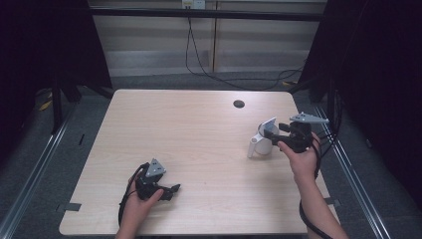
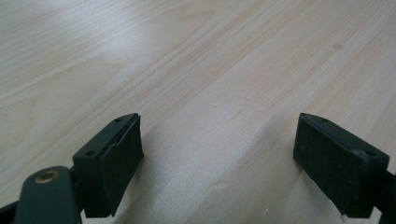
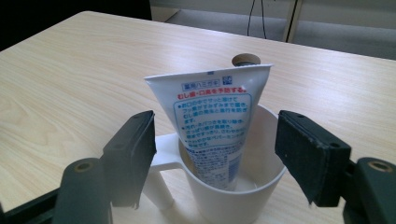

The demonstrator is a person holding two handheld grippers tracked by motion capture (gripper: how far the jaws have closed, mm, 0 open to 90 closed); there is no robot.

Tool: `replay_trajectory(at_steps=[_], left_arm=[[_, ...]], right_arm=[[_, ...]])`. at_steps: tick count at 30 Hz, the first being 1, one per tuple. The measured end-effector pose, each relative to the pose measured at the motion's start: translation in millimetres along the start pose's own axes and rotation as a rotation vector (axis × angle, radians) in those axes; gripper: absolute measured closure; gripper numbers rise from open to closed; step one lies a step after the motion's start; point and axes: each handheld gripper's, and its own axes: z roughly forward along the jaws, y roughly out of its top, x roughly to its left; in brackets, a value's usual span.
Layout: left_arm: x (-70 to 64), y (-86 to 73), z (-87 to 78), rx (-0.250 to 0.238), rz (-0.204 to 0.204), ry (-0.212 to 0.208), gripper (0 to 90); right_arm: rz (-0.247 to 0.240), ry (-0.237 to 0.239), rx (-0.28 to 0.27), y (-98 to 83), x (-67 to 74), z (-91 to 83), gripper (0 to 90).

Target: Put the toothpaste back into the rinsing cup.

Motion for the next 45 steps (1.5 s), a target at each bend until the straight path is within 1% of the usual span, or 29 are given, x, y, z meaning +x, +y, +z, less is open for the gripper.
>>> replay_trajectory(at_steps=[8,9,12,14,18,21,25,29,30,34,45], left_arm=[[0.1,0.0,0.0,-0.001,0.001,0.001,15.4],[0.0,0.0,0.0,0.000,0.000,0.000,15.4],[0.2,0.1,-0.1,-0.001,0.003,0.003,15.4],[0.1,0.0,0.0,0.000,0.001,0.001,15.4],[0.1,0.0,-0.1,0.000,0.002,0.003,15.4],[0.0,0.0,0.0,0.000,0.000,-0.001,15.4],[0.0,0.0,0.0,0.000,-0.001,-0.001,15.4],[0.1,0.0,-0.1,0.000,0.001,0.003,15.4],[0.1,0.0,-0.1,0.000,0.001,0.001,15.4],[0.1,0.0,-0.1,0.000,0.002,0.003,15.4],[0.1,0.0,0.0,0.000,0.000,0.000,15.4]], right_arm=[[-0.009,0.018,0.006,-0.2,5.9,-2.9,26.3],[-0.009,0.030,0.008,-0.9,7.9,-4.4,25.6],[-0.020,0.030,0.014,-1.2,9.9,-6.1,25.0],[-0.027,0.038,0.020,-2.2,11.6,-7.9,24.1],[-0.026,0.041,0.024,-3.0,13.6,-9.6,23.6],[-0.024,0.052,0.027,-4.2,15.9,-10.7,22.8],[-0.037,0.061,0.035,-5.7,18.8,-11.2,21.5],[-0.031,0.072,0.040,-6.6,21.4,-12.4,20.1],[-0.036,0.074,0.041,-6.8,21.7,-12.9,19.6],[-0.029,0.083,0.032,-8.6,22.8,-15.6,19.4],[-0.027,0.099,0.038,-18.6,25.4,-18.8,17.9]])
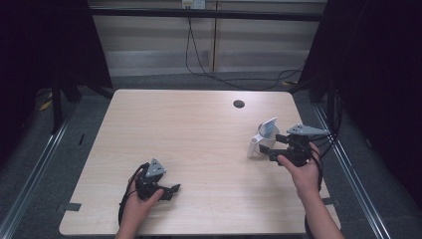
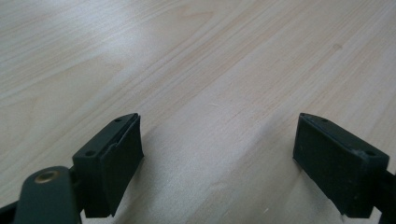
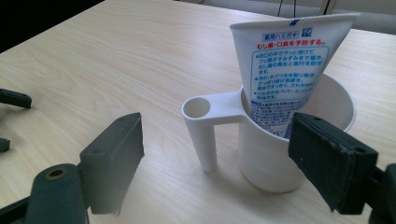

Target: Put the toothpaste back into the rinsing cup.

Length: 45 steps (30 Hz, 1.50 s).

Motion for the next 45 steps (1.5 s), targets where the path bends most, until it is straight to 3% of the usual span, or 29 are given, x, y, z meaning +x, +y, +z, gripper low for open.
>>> replay_trajectory(at_steps=[31,45], left_arm=[[0.0,0.0,0.0,0.000,0.001,0.002,15.4],[0.1,0.0,0.0,-0.001,0.002,0.002,15.4]], right_arm=[[0.007,0.029,0.013,-30.1,0.7,-8.6,17.3],[-0.012,0.020,0.052,-46.3,-0.5,-6.7,17.1]])
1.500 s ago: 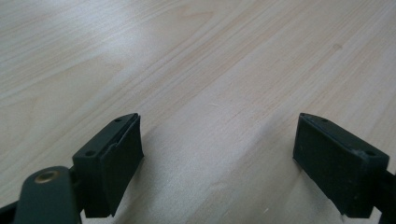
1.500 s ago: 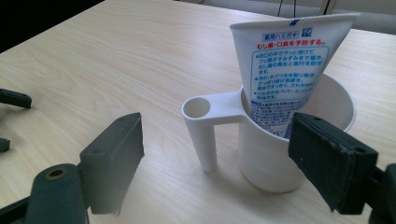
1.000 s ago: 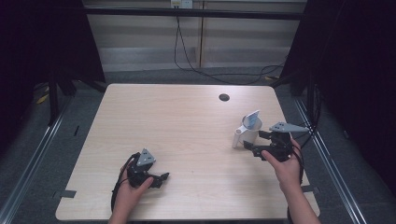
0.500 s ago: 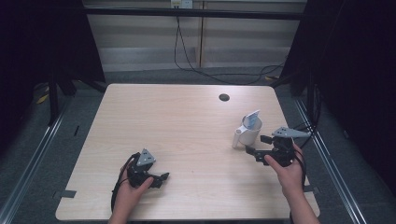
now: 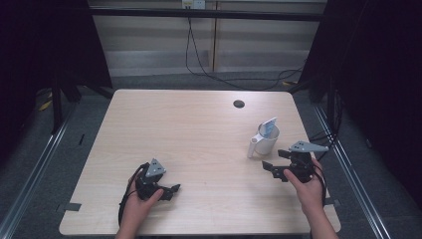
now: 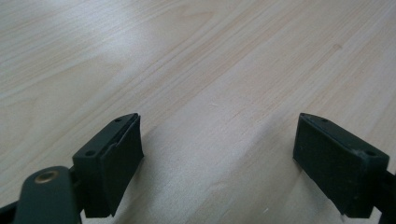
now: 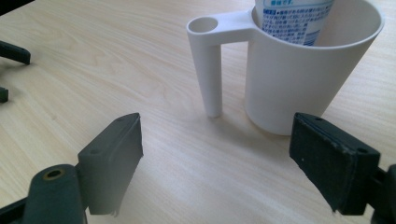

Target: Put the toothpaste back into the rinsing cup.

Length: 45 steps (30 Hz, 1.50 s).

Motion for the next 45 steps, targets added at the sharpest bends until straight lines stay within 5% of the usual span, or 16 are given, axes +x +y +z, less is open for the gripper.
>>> replay_trajectory(at_steps=[12,31,45], left_arm=[[0.0,0.0,-0.1,0.001,0.000,0.001,15.4],[0.0,0.0,-0.1,0.001,0.000,0.001,15.4],[-0.1,0.0,0.0,0.000,-0.001,0.000,15.4]], right_arm=[[-0.035,-0.015,0.042,-12.4,-3.9,-2.2,16.3],[-0.023,-0.026,0.072,-36.9,-13.1,-9.6,16.3],[-0.075,-0.063,0.168,-60.4,-15.2,-11.4,16.4]])
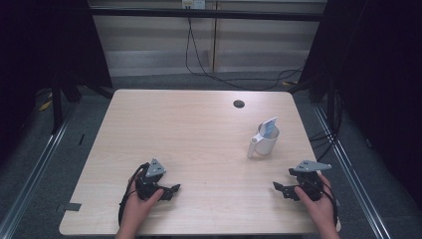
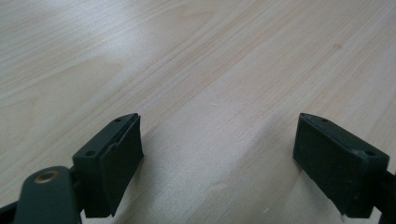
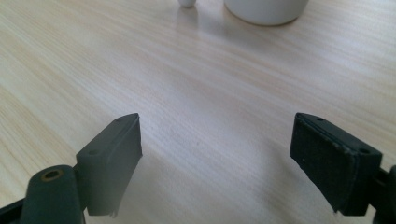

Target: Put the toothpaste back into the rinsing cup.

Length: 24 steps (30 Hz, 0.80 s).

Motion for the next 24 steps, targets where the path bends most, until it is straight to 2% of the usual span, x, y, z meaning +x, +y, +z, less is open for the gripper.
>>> replay_trajectory(at_steps=[4,8,14,19,24], left_arm=[[0.1,0.0,0.0,0.000,0.002,0.000,15.4],[0.0,0.0,0.0,0.000,0.001,0.000,15.4],[-0.1,0.0,0.1,0.000,-0.001,-0.002,15.4],[0.0,0.0,0.1,-0.001,0.001,-0.001,15.4],[-0.4,-0.3,0.1,-0.002,-0.004,-0.002,15.4]], right_arm=[[-0.013,-0.005,0.015,-5.3,-0.4,1.5,16.4],[-0.006,-0.005,0.032,-8.4,0.3,2.3,16.3],[-0.018,-0.009,0.023,-10.0,1.1,2.5,15.6],[-0.016,-0.010,-0.009,-14.1,0.3,2.9,14.0],[-0.017,-0.011,-0.007,-14.3,0.5,2.8,13.9]])
